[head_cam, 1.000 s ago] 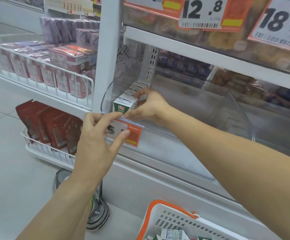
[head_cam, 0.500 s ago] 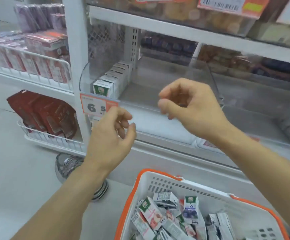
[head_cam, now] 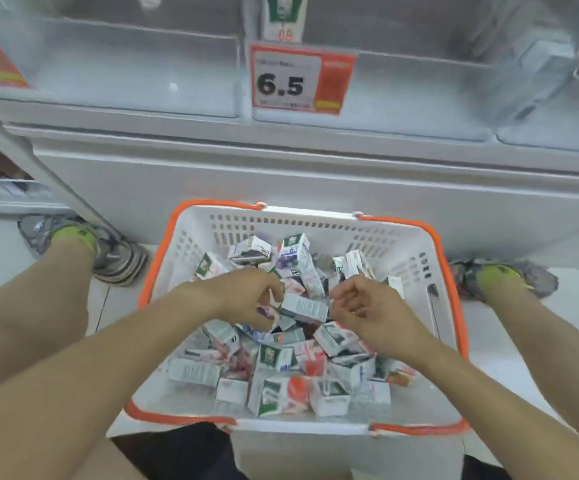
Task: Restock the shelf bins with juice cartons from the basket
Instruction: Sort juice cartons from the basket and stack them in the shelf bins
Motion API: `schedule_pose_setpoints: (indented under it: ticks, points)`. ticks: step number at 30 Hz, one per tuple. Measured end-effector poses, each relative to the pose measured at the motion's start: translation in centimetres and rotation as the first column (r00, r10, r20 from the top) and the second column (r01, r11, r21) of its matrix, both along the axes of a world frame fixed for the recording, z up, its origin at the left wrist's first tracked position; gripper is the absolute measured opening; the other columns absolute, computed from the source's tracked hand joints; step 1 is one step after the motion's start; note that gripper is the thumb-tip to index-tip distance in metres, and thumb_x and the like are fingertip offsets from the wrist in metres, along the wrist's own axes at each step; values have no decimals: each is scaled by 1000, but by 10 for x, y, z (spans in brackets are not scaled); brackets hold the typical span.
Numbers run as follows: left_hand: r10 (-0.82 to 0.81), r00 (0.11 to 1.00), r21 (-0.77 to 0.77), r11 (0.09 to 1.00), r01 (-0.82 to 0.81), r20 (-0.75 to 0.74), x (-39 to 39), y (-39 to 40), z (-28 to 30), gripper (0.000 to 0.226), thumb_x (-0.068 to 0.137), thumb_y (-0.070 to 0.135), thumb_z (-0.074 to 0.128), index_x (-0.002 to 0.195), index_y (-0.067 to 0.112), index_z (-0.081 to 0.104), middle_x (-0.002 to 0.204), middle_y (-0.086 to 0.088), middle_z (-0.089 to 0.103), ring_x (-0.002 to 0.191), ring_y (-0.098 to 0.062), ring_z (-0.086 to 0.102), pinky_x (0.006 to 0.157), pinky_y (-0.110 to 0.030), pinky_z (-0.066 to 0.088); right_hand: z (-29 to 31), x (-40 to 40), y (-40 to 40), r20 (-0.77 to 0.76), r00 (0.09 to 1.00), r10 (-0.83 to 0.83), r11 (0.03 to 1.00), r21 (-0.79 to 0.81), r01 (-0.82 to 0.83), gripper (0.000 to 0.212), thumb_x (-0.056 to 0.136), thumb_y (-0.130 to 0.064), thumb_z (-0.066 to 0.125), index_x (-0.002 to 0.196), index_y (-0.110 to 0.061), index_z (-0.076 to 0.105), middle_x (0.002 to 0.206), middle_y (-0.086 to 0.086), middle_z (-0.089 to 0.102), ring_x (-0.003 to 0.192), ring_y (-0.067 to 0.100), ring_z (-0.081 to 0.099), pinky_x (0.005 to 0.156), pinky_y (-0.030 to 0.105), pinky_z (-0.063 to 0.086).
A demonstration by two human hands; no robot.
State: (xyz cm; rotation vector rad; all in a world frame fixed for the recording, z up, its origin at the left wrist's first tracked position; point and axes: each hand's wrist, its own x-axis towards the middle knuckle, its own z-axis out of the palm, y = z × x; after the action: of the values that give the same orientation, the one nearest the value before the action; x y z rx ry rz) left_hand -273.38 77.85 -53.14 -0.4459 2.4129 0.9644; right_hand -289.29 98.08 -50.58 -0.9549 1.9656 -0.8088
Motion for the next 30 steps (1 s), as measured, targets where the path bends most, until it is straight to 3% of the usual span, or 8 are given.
schedule_pose_setpoints:
  ticks: [5, 9, 13, 16, 20, 25, 27, 30]
  points:
    - [-159, 979, -74, 983, 169, 127, 3, 23, -29, 52, 80, 23, 79, 125, 23, 55, 113, 0, 51, 93, -15, 50, 81, -30, 46, -32, -4, 36, 97, 972, 213, 963, 150, -226, 17, 89, -19, 73, 104, -19, 64, 99, 3, 66, 76, 9, 62, 69, 16, 50]
    - [-316, 939, -285, 895, 343, 140, 6, 36, -37, 53, 81, 14, 70, 130, 19, 52, 116, -2, 41, 90, -14, 44, 69, -24, 33, -47, 0, 41, 57, 874, 483, 839, 255, -481, 36, 84, -30, 76, 117, -20, 64, 101, -10, 64, 86, 9, 63, 74, 20, 49]
    - [-375, 925, -397, 842, 364, 53, 12, 35, -48, 45, 72, 17, 76, 114, 19, 60, 102, 1, 38, 81, -17, 48, 64, -26, 32, -48, 13, 34, 80, 818, 570, 767, 306, -564, 49, 78, -40, 78, 121, -29, 59, 104, -13, 53, 84, 1, 51, 75, 19, 43]
    - [-389, 921, -438, 830, 345, -12, 14, 28, -51, 53, 67, 20, 83, 114, 26, 60, 106, 1, 43, 80, -14, 43, 66, -25, 33, -51, 24, 30, -41, 783, 620, 723, 418, -550, 67, 68, -68, 75, 117, -26, 55, 105, -4, 49, 93, 17, 52, 84, 34, 48]
    - [-370, 927, -465, 833, 300, -66, 12, 21, -53, 54, 76, 21, 81, 125, 31, 61, 111, 3, 53, 97, -17, 55, 81, -30, 44, -49, 36, 26, -101, 788, 608, 731, 459, -505, 64, 74, -58, 75, 119, -19, 51, 108, 4, 50, 94, 26, 53, 74, 35, 43]
    - [97, 974, -212, 967, -141, -206, 6, 11, -21, 67, 74, 42, 82, 134, 30, 54, 110, 6, 57, 86, -12, 58, 76, -27, 49, -42, 25, 25, 6, 860, 509, 762, 461, -455, 54, 74, -44, 78, 117, -23, 53, 110, 0, 55, 101, 20, 53, 79, 32, 46]
    - [375, 912, -74, 918, -390, -166, 2, 7, -5, 71, 73, 35, 85, 134, 31, 51, 113, 7, 57, 82, -8, 62, 74, -19, 48, -35, 10, 23, 45, 895, 444, 791, 450, -415, 48, 76, -39, 77, 117, -24, 55, 111, -2, 57, 103, 18, 56, 85, 33, 50]
    - [597, 797, 76, 794, -604, 93, 1, -4, 5, 42, 84, 34, 75, 118, 15, 60, 97, -7, 67, 64, -14, 69, 63, -23, 52, -26, -12, 23, 58, 951, 303, 862, 410, -299, 38, 78, -34, 76, 111, -27, 59, 112, -7, 61, 97, 12, 61, 86, 32, 52]
